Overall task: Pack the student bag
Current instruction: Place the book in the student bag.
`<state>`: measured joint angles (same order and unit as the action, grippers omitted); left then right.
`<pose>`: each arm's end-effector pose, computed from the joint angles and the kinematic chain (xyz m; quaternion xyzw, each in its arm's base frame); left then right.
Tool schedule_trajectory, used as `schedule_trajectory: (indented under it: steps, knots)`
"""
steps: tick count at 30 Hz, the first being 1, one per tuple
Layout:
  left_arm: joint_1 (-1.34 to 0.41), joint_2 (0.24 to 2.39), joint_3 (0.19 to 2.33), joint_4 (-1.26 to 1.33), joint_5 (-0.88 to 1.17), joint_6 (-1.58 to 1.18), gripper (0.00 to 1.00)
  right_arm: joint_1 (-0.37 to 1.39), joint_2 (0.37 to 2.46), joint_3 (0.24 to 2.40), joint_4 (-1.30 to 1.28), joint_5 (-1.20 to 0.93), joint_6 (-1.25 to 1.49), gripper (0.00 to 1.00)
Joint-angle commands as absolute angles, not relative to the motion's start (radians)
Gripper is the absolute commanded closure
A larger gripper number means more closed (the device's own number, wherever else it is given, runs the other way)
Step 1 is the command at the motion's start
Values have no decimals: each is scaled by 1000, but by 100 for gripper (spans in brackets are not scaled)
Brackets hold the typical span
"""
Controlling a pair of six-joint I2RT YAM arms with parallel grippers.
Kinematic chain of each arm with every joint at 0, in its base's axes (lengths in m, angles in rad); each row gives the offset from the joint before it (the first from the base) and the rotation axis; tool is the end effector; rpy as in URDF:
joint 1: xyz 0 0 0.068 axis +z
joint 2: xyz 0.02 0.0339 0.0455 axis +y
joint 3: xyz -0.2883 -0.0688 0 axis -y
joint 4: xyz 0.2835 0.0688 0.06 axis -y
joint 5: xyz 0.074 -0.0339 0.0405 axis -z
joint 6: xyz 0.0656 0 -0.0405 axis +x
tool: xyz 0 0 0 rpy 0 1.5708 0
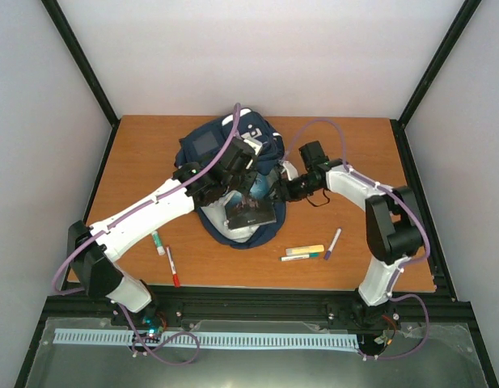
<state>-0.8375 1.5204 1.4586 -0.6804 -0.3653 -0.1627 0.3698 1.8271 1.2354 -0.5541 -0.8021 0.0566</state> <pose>0.2797 -0.2754 0.3524 0.2290 0.8736 -0.0439 0.4271 0.3663 0.1926 0.1751 -0.2217 0.8761 0.4140 0.1090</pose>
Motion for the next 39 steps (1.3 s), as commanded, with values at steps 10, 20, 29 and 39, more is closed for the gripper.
schedule_trajectory:
  steps: [10,20,29,39]
  knots:
    - [-842,1439,1478,-593,-402,-166,99,485,1428,963,-564,-519,-439,50]
    - [-841,1439,1470,-586,-396,-166,99,735,1380,899,-390,-58,-726,65]
    - [-841,1436,1469,-584,-382,-169,99,880,1486,880,-226,124,-883,61]
    - [-841,1435,1467,-583,-380,-169,99,917,1639,881,-82,229,-924,51]
